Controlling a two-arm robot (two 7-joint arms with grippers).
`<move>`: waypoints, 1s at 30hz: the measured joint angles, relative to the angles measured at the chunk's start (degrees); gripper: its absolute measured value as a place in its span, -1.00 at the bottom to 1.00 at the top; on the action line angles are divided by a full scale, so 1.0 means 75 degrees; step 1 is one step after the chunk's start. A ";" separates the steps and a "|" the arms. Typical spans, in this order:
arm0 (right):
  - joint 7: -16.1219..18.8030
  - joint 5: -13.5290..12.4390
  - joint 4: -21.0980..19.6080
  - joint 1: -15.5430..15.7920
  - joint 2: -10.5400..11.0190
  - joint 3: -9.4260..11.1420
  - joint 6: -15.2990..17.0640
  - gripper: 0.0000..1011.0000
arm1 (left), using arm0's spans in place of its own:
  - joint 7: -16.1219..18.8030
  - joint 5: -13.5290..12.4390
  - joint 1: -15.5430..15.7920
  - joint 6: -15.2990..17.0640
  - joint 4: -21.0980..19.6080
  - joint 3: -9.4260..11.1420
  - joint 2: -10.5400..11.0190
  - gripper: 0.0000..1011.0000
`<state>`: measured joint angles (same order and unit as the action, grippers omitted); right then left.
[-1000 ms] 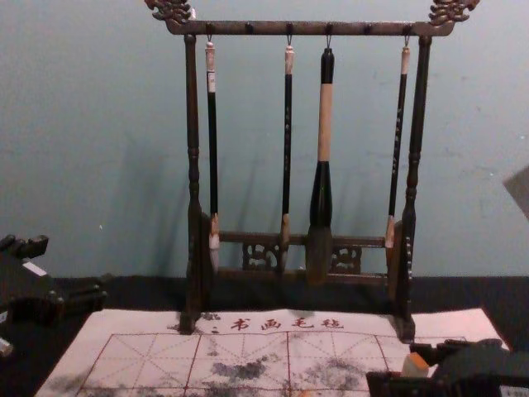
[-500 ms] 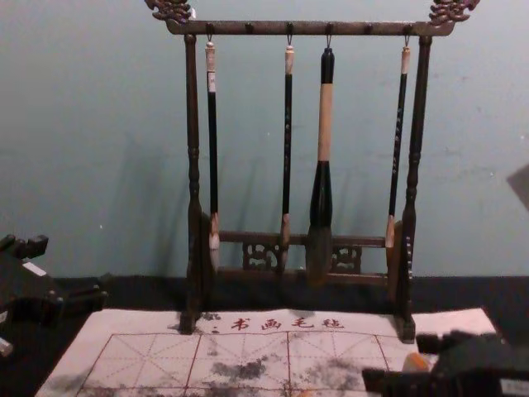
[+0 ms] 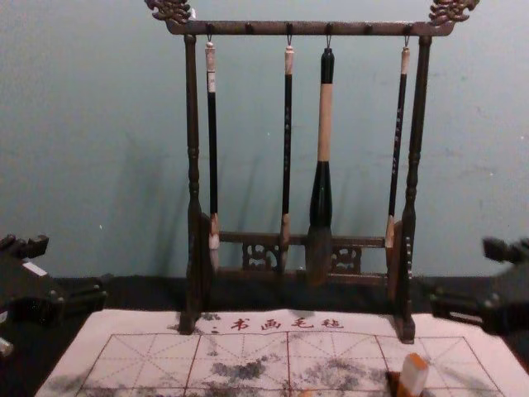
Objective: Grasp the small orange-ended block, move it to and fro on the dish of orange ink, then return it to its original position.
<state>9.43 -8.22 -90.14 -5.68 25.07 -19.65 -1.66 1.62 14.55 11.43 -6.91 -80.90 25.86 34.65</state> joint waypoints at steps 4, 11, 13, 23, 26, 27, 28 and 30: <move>-0.0507 0.0387 0.0340 0.0146 -0.0176 0.0089 0.0049 0.98 | 0.0000 0.0000 0.0000 0.0000 0.0000 0.0000 0.0000 0.98; -0.0738 0.0525 0.0791 0.0245 -0.0430 0.0239 -0.0144 0.98 | 0.0000 0.0000 0.0000 0.0000 0.0000 0.0000 0.0000 0.98; -0.0739 0.0524 0.0863 0.0250 -0.0480 0.0276 -0.0181 0.98 | 0.0000 0.0000 0.0000 0.0000 -0.0001 0.0000 0.0000 0.98; -0.0734 0.0523 0.0817 0.0248 -0.0449 0.0255 -0.0179 0.98 | 0.0000 0.0000 0.0000 0.0000 0.0000 0.0000 0.0000 0.98; -0.0733 0.0523 0.0810 0.0248 -0.0445 0.0251 -0.0177 0.98 | 0.0000 0.0000 0.0000 0.0000 0.0000 0.0000 0.0000 0.98; -0.0733 0.0523 0.0808 0.0247 -0.0443 0.0250 -0.0176 0.98 | 0.0000 0.0000 0.0000 0.0000 0.0000 0.0000 0.0000 0.98; -0.0732 0.0523 0.0804 0.0246 -0.0441 0.0247 -0.0175 0.98 | 0.0000 0.0000 0.0000 0.0000 0.0000 0.0000 0.0000 0.98; -0.0731 0.0523 0.0797 0.0245 -0.0437 0.0245 -0.0174 0.98 | 0.0000 0.0000 0.0000 0.0000 0.0000 0.0000 0.0000 0.98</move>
<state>3.95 -4.30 -84.16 -3.85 21.79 -17.81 -2.97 1.62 14.55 11.43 -6.91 -80.90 25.86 34.64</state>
